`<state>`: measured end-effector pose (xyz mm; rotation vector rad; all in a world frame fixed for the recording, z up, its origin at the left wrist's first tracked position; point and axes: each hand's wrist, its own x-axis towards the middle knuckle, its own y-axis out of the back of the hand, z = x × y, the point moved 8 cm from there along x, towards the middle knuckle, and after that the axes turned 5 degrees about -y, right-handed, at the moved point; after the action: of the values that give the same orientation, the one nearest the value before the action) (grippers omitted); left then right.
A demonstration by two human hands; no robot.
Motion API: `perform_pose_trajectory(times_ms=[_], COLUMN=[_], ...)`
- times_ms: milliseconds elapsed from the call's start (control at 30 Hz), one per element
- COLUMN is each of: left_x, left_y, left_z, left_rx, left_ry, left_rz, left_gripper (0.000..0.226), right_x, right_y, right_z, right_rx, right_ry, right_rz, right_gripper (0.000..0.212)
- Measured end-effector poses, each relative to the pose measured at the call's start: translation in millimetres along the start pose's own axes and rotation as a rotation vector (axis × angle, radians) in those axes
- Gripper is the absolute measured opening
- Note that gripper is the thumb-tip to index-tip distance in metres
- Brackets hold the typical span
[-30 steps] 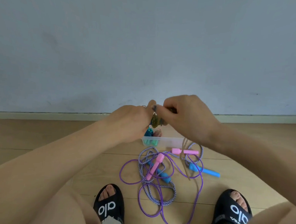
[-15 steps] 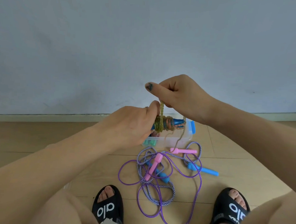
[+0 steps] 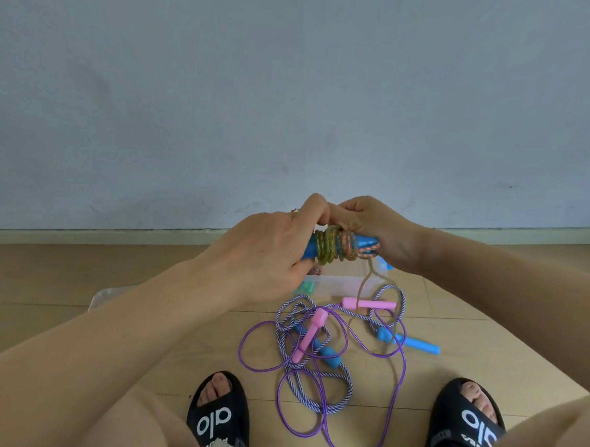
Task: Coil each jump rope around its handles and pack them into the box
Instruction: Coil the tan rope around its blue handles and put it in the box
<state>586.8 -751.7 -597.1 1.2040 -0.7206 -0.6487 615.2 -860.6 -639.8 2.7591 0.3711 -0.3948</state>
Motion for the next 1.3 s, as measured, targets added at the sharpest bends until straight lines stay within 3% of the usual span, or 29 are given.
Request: perform_pose_trajectory(times_ms=[133, 233, 333, 433, 500, 600, 667, 767, 867, 1067, 1200, 1300], left_x=[1, 0, 0, 6, 5, 0, -3, -3, -2, 9, 7, 5], left_y=[-2, -3, -1, 11, 18, -3, -18, -31, -43, -32, -26, -13], left_z=[6, 15, 16, -7, -34, -66, -74, -67, -53, -18, 4, 10], left_rx=[-0.186, -0.291, -0.325, -0.392, -0.417, -0.203, -0.063, 0.064, 0.220, 0.283, 0.272, 0.130], left_ry=[-0.031, -0.087, -0.084, 0.081, 0.262, 0.430, 0.464, 0.422, 0.313, 0.059, -0.046, -0.046], left_rz=[-0.023, -0.020, 0.008, 0.160, 0.252, 0.011, -0.152, -0.271, -0.376, -0.281, -0.272, -0.134], left_gripper=[0.044, 0.047, 0.041, 0.031, 0.027, 0.019, 0.016, 0.017, 0.019, 0.034, 0.038, 0.030], right_x=[-5, -11, -14, -4, -2, -12, -20, -35, -38, -18, -6, -2], right_y=[-11, -6, -13, -20, -21, -25, -28, -31, -18, 21, 19, 14], right_z=[18, 32, 32, 34, 47, 53, 37, -5, -34, -46, -41, -35], right_rx=[-0.017, 0.057, 0.023, 0.063, 0.032, -0.088, -0.269, -0.623, -0.774, -0.578, -0.576, -0.451], right_ry=[-0.017, -0.115, -0.119, -0.153, -0.234, -0.268, -0.177, 0.034, 0.198, 0.224, 0.215, 0.184], right_rz=[-0.181, -0.109, -0.092, -0.015, 0.060, 0.161, 0.193, 0.222, 0.329, 0.342, 0.240, 0.128], right_gripper=[0.031, 0.052, 0.051, 0.043, 0.050, 0.058, 0.055, 0.052, 0.051, 0.061, 0.061, 0.060])
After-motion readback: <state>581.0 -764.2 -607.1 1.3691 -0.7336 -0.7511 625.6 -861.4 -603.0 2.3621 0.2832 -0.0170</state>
